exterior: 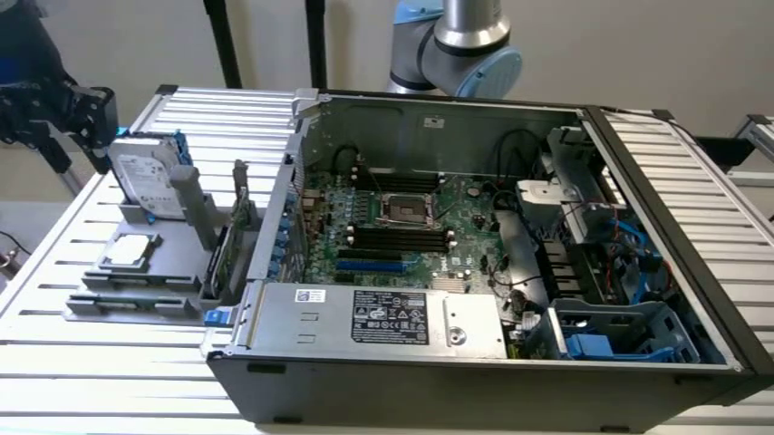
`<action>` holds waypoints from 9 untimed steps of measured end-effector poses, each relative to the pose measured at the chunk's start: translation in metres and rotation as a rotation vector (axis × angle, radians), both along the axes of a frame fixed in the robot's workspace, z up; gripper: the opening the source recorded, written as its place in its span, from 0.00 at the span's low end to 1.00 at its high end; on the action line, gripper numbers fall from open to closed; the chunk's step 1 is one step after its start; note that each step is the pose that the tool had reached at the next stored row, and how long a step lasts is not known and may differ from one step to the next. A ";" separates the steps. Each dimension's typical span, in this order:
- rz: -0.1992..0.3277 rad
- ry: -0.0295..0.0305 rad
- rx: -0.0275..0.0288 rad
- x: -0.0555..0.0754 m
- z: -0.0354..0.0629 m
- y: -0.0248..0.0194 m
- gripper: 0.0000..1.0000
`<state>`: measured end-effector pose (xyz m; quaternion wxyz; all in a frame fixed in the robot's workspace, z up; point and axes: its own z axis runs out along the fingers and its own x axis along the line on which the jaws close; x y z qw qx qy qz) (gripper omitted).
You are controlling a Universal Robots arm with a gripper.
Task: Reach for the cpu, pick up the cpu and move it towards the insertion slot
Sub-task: 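Pick up the cpu and move it towards the insertion slot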
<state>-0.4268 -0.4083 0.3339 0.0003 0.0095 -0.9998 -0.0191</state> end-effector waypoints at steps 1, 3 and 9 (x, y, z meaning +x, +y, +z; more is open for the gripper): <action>0.000 0.0040 -0.0002 0.000 -0.0009 0.0000 0.53; 0.000 0.0097 -0.0002 0.000 -0.0031 0.0001 0.59; -0.005 0.0177 -0.0003 0.000 -0.0131 0.0008 0.65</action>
